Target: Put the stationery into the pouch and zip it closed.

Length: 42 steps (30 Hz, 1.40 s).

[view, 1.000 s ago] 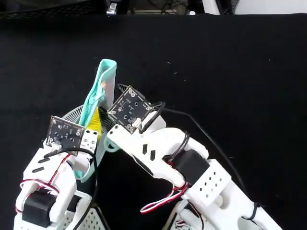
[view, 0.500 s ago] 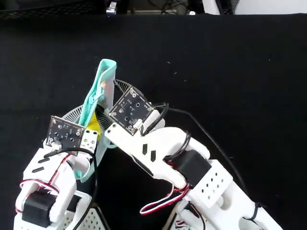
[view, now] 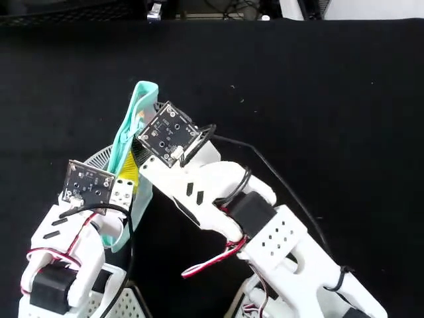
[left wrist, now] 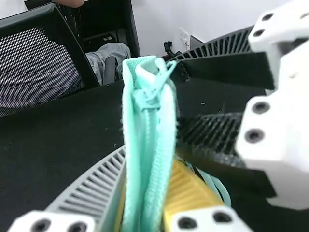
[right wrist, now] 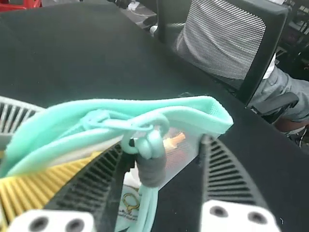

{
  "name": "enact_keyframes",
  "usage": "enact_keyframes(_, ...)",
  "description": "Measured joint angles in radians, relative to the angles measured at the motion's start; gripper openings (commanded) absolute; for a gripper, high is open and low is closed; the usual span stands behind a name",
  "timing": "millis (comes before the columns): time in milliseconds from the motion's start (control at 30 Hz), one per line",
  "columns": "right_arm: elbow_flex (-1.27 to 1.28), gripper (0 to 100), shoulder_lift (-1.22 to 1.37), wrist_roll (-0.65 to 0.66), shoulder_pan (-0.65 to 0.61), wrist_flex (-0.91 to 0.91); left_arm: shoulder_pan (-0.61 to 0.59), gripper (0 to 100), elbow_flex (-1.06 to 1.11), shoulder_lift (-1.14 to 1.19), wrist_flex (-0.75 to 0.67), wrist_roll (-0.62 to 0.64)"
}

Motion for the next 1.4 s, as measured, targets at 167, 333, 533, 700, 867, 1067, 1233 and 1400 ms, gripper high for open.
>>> enact_keyframes(167, 0.000, 11.3, -0.055, 0.000, 0.000, 0.000, 0.000, 3, 0.000, 0.000, 0.000, 0.000)
enact_keyframes(333, 0.000, 1.1, -0.064, 0.000, 0.002, 0.000, 0.000, 3, 0.000, 0.000, 0.000, 0.000)
enact_keyframes(533, 0.000, 1.3, -0.066, 0.000, 0.034, 0.000, 0.000, 3, 0.000, 0.000, 0.000, 0.000)
enact_keyframes(700, -0.005, 1.3, -0.069, 0.012, 0.091, -0.002, 0.008, 3, 0.000, 0.000, -0.002, 0.000)
enact_keyframes(867, -0.006, 1.3, -0.072, 0.107, 0.129, -0.008, 0.009, 3, 0.000, 0.000, -0.002, 0.000)
enact_keyframes(1067, -0.008, 1.3, -0.072, 0.150, 0.206, -0.068, 0.009, 3, 0.006, 0.000, -0.003, -0.002)
enact_keyframes(1233, 0.008, 1.3, -0.072, 0.199, 0.242, -0.083, 0.009, 3, 0.017, 0.000, -0.005, -0.002)
enact_keyframes(1400, 0.008, 1.3, -0.064, 0.203, 0.262, -0.091, 0.011, 3, 0.017, 0.000, -0.005, -0.002)
